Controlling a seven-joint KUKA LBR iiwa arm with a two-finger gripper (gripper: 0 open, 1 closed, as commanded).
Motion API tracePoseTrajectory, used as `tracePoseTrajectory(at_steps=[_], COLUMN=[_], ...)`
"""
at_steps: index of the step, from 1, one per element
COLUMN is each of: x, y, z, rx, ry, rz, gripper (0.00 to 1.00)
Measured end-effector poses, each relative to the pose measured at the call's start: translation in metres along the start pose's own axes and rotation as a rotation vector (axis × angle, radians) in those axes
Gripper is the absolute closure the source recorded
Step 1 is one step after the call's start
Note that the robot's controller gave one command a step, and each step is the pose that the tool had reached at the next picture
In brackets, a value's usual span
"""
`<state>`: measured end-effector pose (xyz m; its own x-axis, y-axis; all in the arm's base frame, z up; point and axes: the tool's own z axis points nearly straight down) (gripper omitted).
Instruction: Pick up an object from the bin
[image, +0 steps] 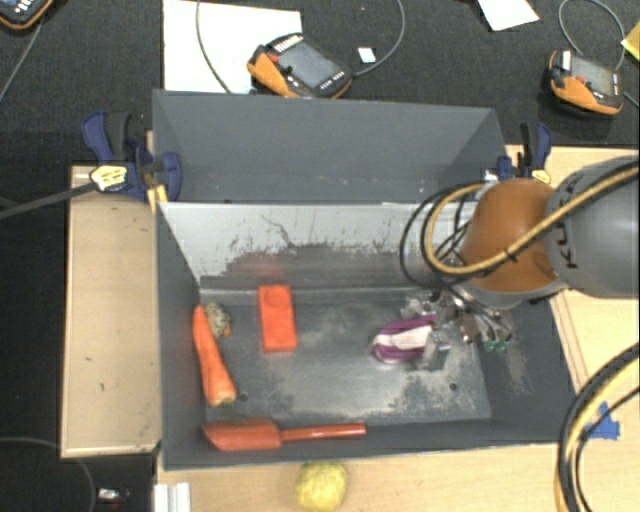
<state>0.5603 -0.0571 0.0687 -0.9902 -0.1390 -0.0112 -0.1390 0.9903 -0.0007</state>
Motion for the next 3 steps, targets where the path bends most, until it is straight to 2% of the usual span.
tracePoseTrajectory(at_steps=[2,3], x=[0.000,0.002], y=[0.000,0.001], z=[-0.011,-0.054], rx=[0.000,-0.002], ry=[-0.002,0.007], rz=[-0.002,-0.002], gripper=[1.00,1.00])
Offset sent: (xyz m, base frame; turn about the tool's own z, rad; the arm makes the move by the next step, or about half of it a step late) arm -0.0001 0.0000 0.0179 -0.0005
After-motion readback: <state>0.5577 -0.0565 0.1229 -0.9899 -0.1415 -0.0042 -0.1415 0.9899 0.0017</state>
